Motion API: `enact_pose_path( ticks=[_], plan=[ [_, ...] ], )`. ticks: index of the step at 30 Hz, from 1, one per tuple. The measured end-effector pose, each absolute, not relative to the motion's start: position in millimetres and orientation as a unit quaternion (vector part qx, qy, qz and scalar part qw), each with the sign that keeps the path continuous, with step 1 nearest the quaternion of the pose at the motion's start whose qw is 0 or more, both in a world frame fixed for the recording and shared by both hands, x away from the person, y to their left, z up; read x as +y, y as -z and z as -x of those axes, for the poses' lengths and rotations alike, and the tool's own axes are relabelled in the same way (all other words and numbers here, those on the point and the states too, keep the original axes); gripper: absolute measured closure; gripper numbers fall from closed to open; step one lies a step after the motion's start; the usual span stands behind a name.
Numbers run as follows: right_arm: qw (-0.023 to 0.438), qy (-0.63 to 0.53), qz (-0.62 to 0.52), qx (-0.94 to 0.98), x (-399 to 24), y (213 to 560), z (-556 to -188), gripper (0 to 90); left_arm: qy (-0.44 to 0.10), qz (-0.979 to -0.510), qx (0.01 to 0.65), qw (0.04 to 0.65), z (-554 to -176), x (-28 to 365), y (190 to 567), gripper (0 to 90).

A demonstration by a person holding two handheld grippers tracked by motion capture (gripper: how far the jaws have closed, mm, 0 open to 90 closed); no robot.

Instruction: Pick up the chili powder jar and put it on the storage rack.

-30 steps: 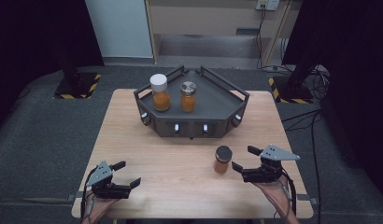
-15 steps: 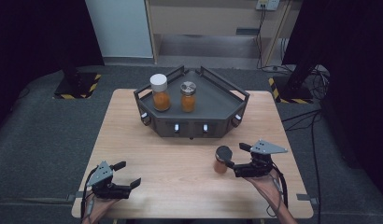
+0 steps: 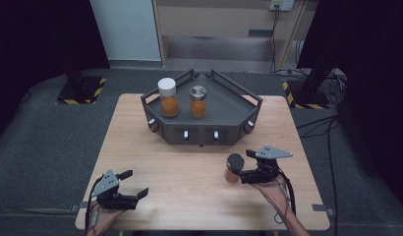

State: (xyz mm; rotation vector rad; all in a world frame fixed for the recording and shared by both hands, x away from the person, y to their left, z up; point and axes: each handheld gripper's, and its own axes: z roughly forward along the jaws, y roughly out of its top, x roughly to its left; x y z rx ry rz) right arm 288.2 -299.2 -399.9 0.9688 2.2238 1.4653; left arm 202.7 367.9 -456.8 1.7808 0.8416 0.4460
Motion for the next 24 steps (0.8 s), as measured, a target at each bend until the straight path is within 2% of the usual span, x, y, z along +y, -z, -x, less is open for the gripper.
enact_pose_path(
  ticks=[14,24],
  plan=[
    [0.147,-0.496,-0.348,0.782,-284.9,410.7,-298.5,13.7,-0.187,-0.747,0.352,0.531,-202.6,367.5,456.5,5.8],
    [0.146,-0.478,-0.354,0.791,-274.9,415.6,-305.3,22.6,-0.187,-0.748,0.351,0.531,-202.6,367.2,456.2,5.8]
  ],
)
